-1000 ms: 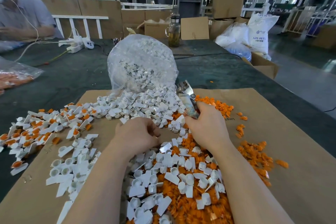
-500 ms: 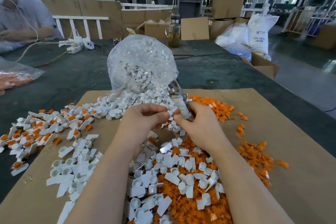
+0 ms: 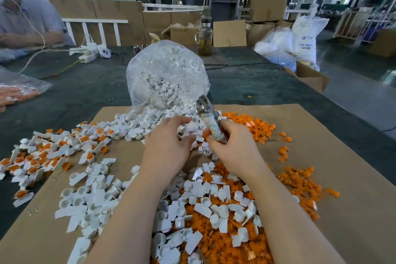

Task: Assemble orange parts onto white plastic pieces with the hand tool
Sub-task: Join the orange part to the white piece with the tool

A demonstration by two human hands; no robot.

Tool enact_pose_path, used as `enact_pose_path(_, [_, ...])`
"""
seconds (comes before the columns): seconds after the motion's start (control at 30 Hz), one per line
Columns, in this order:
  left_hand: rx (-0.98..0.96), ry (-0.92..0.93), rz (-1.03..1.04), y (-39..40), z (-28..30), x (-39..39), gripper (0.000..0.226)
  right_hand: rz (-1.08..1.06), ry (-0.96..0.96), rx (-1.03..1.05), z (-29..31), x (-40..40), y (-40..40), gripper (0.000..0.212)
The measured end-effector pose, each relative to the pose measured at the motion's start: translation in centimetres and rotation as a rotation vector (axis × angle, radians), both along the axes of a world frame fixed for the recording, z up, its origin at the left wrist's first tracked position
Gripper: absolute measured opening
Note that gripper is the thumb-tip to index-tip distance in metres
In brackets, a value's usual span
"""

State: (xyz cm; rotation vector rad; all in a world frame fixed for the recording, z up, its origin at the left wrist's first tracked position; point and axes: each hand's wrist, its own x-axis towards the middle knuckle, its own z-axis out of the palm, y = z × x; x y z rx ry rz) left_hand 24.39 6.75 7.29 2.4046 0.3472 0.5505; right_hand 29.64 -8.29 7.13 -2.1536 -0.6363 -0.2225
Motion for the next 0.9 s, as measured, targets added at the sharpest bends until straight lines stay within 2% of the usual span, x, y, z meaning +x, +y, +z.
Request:
enact_pose_path(0.07, [0.22, 0.194, 0.022, 0.3, -0.7, 0.0, 0.053, -0.019, 0.016, 0.006, 0.0, 0.1, -0.1, 0.004])
enact_pose_path(0.13, [0.28, 0.302, 0.0, 0.5, -1.0, 0.1, 0.058, -0.025, 0.026, 0.019, 0.0, 0.1, -0.2, 0.004])
enact_pose_path(0.27, [0.294, 0.254, -0.039, 0.3, -0.7, -0.1, 0.03, -0.028, 0.003, 0.038, 0.1, 0.1, -0.2, 0.003])
enact_pose_path(0.37, [0.267, 0.276, -0.025, 0.2, -0.2, -0.3, 0.02, -0.05, -0.009, 0.044, 0.0, 0.1, -0.1, 0.006])
enact_pose_path(0.47, [0.167, 0.283, -0.008, 0.1, 0.0, -0.3, 0.019, -0.077, -0.02, 0.054, -0.2, 0.2, -0.1, 0.007])
enact_pose_path(0.57, [0.011, 0.211, 0.029, 0.2, 0.2, -0.4, 0.011, -0.087, -0.018, 0.096, -0.2, 0.4, -0.2, 0.009])
enact_pose_path(0.77, [-0.479, 0.033, 0.021, 0.5, 0.7, -0.5, 0.015, -0.1, -0.013, 0.13, -0.2, 0.4, -0.2, 0.013])
enact_pose_path(0.9, [-0.799, -0.009, -0.057, 0.4, 1.1, -0.8, 0.022, -0.12, -0.001, 0.149, -0.2, 0.4, -0.3, 0.013])
